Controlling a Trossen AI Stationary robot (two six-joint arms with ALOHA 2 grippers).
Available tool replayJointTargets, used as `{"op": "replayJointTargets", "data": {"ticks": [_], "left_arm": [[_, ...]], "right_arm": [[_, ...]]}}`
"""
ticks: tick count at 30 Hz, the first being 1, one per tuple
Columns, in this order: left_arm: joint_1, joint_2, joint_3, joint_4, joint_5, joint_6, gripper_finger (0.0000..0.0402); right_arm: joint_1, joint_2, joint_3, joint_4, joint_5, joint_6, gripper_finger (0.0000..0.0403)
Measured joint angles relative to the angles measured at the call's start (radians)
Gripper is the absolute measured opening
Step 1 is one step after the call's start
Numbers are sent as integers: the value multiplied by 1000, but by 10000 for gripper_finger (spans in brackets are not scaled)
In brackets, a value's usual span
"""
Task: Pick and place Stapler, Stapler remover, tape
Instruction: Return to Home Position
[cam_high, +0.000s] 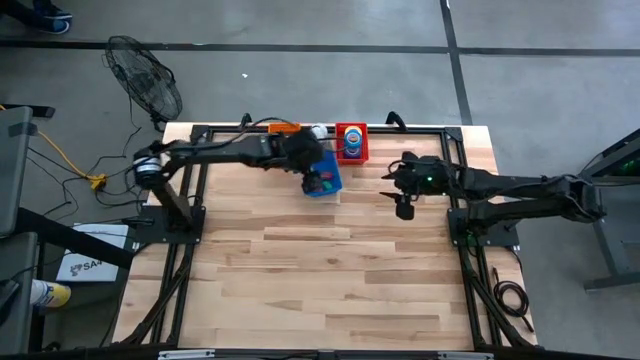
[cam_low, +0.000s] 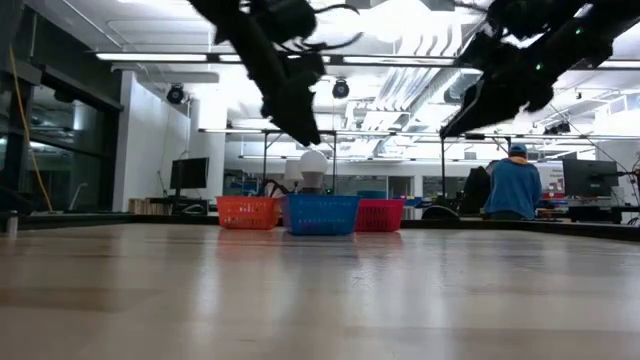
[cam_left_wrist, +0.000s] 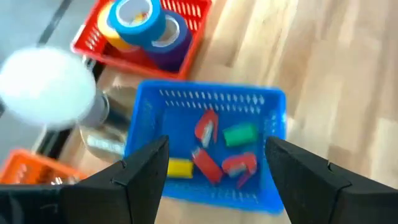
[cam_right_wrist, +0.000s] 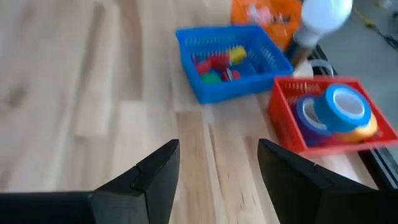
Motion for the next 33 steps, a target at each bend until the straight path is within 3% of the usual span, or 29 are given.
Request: {"op": "replayJointTargets", "data": {"ticks": [6, 15, 19, 24, 33], "left_arm": [[-1, -273, -338, 227, 41, -29, 262], [0, -774, -791, 503, 53, -53, 262], [1, -954, -922, 548, 52, -68, 262], [1, -1132, -1062, 602, 46, -71, 262], [1, -1314, -1154, 601, 126, -81, 262]], "right_arm": [[-77, -171, -60, 95, -171, 27, 208], [-215, -412, -213, 236, -209, 159, 208], [-260, -491, -242, 245, -306, 210, 208], [-289, -597, -308, 273, -320, 266, 208], [-290, -772, -387, 303, -352, 351, 208]]}}
